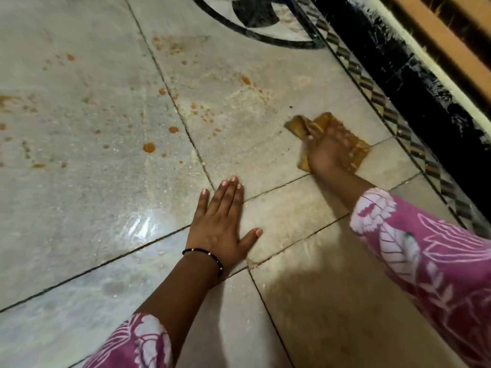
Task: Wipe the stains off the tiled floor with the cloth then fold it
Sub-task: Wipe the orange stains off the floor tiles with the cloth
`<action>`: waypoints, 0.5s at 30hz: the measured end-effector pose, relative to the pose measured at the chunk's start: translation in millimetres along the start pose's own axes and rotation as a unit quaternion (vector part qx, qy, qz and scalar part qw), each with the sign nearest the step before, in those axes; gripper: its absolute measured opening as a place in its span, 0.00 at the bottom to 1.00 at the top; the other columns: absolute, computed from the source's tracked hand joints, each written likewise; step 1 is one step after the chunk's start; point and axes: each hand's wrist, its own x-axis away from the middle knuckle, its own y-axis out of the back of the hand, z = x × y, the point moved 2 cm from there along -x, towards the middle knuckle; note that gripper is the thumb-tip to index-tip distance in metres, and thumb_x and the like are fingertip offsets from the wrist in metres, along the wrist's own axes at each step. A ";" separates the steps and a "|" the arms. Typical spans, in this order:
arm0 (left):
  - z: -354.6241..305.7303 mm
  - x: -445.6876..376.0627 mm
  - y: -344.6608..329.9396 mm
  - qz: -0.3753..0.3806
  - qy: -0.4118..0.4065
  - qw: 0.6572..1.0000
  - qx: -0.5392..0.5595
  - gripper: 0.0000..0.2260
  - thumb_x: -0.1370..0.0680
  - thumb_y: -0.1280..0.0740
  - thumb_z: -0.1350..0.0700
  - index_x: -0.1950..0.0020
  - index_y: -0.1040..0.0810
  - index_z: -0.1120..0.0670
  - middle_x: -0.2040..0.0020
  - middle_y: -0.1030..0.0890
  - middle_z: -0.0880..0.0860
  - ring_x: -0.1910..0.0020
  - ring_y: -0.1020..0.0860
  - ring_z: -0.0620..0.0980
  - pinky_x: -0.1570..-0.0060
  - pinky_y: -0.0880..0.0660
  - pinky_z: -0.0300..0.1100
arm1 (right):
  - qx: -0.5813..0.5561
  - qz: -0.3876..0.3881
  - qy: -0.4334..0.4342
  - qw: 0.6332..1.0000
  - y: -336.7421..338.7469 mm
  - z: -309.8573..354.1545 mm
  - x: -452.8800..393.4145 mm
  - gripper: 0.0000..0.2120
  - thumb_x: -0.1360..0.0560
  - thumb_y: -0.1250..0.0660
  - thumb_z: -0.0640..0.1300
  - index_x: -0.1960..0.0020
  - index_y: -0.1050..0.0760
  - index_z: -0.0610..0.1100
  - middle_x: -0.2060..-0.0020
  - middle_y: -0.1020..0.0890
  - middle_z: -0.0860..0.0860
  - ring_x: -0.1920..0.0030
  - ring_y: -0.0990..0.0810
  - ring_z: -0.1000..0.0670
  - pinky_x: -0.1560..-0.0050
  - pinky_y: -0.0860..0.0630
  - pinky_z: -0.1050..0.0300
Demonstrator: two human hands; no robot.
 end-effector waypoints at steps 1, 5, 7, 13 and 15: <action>3.1 -0.6 3.5 0.001 0.005 1.000 0.015 0.40 0.28 0.60 0.31 0.23 0.58 0.54 0.23 0.60 0.50 0.24 0.60 0.48 0.28 0.65 0.50 | 0.008 0.022 0.014 1.000 -4.3 21.9 1.9 0.33 0.21 0.46 0.57 0.23 0.52 0.42 0.24 0.46 0.42 0.25 0.49 0.42 0.27 0.53 0.42; 55.6 9.7 30.5 -0.019 0.057 0.998 0.023 0.42 0.31 0.60 0.30 0.23 0.58 0.53 0.25 0.63 0.48 0.24 0.59 0.49 0.29 0.64 0.51 | 0.060 0.099 0.335 0.935 -11.3 46.4 71.5 0.31 0.22 0.47 0.58 0.23 0.49 0.48 0.24 0.44 0.48 0.24 0.49 0.48 0.26 0.57 0.47; 89.4 22.1 35.1 -0.027 0.066 0.997 -0.012 0.42 0.28 0.57 0.30 0.22 0.52 0.55 0.24 0.57 0.50 0.24 0.53 0.51 0.28 0.60 0.54 | 0.052 0.128 0.433 0.891 -2.0 19.2 97.6 0.32 0.24 0.52 0.63 0.24 0.46 0.50 0.24 0.44 0.53 0.25 0.50 0.53 0.26 0.57 0.50; 107.8 35.5 24.7 -0.024 0.082 0.996 -0.029 0.37 0.25 0.52 0.34 0.23 0.47 0.55 0.23 0.48 0.53 0.24 0.49 0.51 0.27 0.56 0.55 | 0.028 0.024 0.259 0.965 7.5 -21.2 1.9 0.31 0.24 0.46 0.57 0.26 0.41 0.41 0.29 0.34 0.39 0.29 0.37 0.39 0.29 0.42 0.40; 107.6 37.1 24.8 -0.033 0.082 0.996 -0.033 0.36 0.24 0.52 0.34 0.22 0.48 0.54 0.22 0.48 0.52 0.24 0.50 0.50 0.27 0.57 0.55 | 0.006 0.003 0.154 0.988 2.3 6.9 -39.0 0.31 0.22 0.44 0.56 0.25 0.43 0.40 0.28 0.37 0.38 0.28 0.40 0.39 0.28 0.45 0.41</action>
